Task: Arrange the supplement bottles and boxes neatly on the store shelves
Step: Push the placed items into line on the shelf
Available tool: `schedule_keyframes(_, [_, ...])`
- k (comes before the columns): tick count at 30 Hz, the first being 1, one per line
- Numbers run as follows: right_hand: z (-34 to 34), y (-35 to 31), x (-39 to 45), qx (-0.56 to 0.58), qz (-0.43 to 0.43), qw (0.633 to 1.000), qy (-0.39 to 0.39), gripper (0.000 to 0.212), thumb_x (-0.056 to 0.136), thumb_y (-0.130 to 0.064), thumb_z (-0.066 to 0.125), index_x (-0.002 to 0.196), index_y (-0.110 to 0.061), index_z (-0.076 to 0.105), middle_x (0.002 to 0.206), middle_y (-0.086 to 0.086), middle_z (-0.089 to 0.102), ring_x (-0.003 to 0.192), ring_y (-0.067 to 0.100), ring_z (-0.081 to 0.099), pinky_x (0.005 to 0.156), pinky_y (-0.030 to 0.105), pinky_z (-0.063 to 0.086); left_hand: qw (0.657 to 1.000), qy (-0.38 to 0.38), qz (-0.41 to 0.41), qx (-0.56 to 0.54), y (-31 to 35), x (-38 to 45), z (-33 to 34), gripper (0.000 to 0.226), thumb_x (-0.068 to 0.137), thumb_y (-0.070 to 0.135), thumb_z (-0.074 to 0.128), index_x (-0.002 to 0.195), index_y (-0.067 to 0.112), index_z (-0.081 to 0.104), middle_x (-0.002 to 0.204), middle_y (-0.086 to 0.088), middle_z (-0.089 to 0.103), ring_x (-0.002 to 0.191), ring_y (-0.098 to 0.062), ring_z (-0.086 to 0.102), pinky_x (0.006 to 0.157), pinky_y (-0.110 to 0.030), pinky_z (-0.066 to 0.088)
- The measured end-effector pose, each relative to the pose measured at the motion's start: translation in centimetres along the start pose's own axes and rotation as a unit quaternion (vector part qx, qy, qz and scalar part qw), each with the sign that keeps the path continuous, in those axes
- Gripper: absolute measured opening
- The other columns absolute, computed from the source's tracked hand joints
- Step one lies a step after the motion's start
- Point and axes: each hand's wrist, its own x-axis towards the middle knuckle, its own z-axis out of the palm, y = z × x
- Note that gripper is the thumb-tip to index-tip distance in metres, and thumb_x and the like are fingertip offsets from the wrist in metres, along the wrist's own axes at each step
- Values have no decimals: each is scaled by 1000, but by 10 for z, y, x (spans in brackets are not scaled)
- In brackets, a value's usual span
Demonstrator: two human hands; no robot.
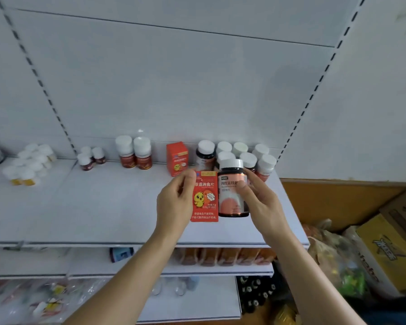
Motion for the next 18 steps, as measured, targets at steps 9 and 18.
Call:
schedule_keyframes(9, [108, -28, -44, -15, 29, 998, -46, 29, 103, -39, 51, 129, -49, 59, 109, -13, 75, 106, 8, 70, 100, 47, 53, 1000, 8, -17, -17, -10, -22, -124, 20, 103, 42, 46, 108, 43, 66, 88, 19, 73, 82, -2, 70, 68, -21, 54])
schedule_keyframes(18, [163, -47, -28, 4, 71, 989, -131, 43, 103, -16, 46, 111, -51, 70, 112, -7, 75, 111, 17, 68, 100, 43, 52, 998, 57, -33, -21, -10, -13, -182, 16, 102, 45, 46, 97, 46, 61, 87, 24, 71, 80, 5, 68, 65, -15, 50])
